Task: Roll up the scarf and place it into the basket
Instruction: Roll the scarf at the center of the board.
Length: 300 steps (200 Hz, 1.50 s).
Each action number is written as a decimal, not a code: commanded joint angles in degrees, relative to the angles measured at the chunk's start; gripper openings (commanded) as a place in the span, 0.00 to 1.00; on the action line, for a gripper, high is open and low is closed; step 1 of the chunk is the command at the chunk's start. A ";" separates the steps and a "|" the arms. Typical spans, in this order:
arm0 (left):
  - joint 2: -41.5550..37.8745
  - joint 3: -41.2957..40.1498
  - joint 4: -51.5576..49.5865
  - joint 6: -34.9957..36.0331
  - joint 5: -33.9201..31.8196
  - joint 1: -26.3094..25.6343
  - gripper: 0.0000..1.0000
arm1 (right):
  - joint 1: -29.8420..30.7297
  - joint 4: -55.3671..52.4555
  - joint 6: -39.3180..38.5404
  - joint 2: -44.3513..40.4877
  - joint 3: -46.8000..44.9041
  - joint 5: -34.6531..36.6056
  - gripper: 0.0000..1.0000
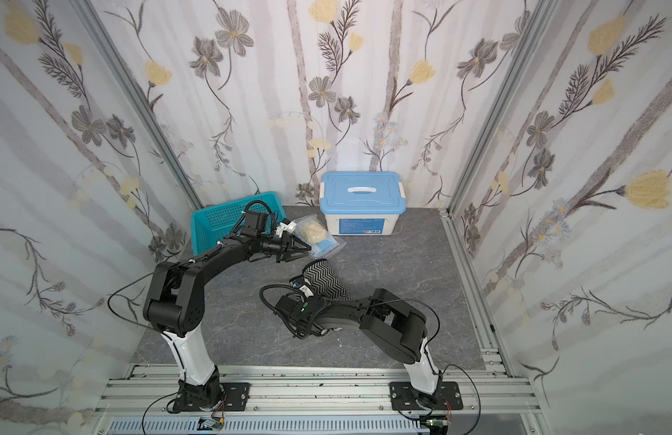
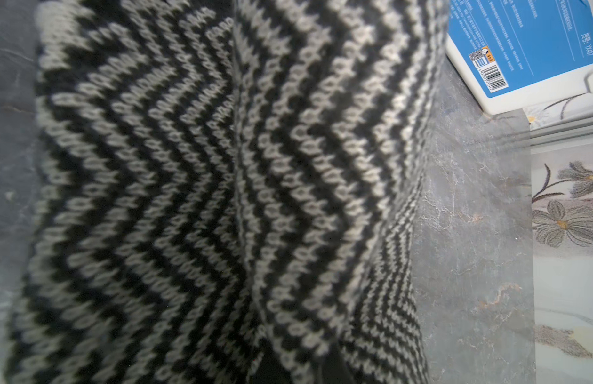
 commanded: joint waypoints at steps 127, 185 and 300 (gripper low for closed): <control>12.28 -8.55 -2.40 3.60 -2.09 -4.23 0.36 | -3.16 11.03 -3.63 -10.15 -8.89 -11.79 0.49; 14.92 -7.35 -5.85 7.45 -5.59 -3.95 0.35 | -9.03 9.23 1.84 -26.15 -15.55 -29.93 0.83; 16.12 -5.21 -19.08 19.78 -13.33 -3.50 0.34 | -40.48 15.63 -4.71 -15.61 -12.77 -83.57 0.86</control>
